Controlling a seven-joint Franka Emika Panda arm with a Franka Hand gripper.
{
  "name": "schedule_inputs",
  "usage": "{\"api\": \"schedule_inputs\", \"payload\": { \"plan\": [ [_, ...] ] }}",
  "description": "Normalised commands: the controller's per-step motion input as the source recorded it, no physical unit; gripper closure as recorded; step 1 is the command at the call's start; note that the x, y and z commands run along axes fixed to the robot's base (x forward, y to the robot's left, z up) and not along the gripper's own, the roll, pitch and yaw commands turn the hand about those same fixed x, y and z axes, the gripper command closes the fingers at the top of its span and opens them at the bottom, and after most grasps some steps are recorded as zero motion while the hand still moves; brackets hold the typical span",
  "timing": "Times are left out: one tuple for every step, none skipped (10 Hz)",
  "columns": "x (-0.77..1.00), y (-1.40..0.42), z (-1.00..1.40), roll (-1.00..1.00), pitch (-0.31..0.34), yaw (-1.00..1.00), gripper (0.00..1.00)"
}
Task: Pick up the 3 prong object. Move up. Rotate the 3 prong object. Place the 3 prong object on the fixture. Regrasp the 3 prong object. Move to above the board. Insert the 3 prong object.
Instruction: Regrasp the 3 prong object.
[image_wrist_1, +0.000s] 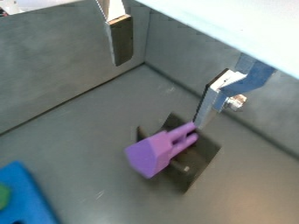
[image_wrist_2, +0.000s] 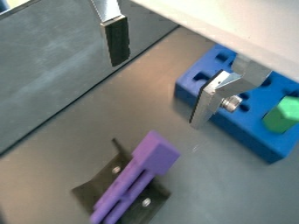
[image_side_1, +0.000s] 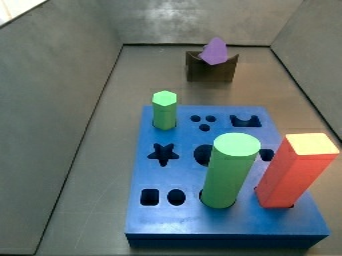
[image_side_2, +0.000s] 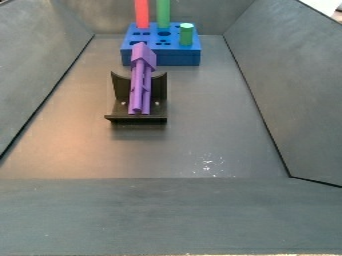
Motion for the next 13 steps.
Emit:
{"api": "schedule_inputs", "payload": {
  "plan": [
    [0.08, -0.03, -0.01, 1.00, 0.113, 0.06, 0.00],
    [0.10, -0.04, -0.01, 1.00, 0.129, 0.06, 0.00],
    [0.11, -0.04, -0.02, 1.00, 0.144, 0.07, 0.00],
    [0.13, -0.04, -0.02, 1.00, 0.158, 0.08, 0.00],
    [0.16, -0.05, -0.02, 1.00, 0.177, 0.09, 0.00],
    [0.19, -0.05, -0.02, 1.00, 0.192, 0.10, 0.00],
    [0.23, -0.05, -0.02, 1.00, 0.210, 0.12, 0.00],
    [0.27, -0.06, -0.02, 1.00, 0.225, 0.14, 0.00],
    [0.32, -0.06, -0.02, 1.00, 0.239, 0.16, 0.00],
    [0.36, -0.06, -0.02, 1.00, 0.251, 0.19, 0.00],
    [0.43, -0.06, -0.02, 1.00, 0.267, 0.24, 0.00],
    [0.49, -0.06, -0.02, 1.00, 0.276, 0.28, 0.00],
    [0.55, -0.07, -0.03, 0.95, 0.265, 0.33, 0.00]
  ]
}}
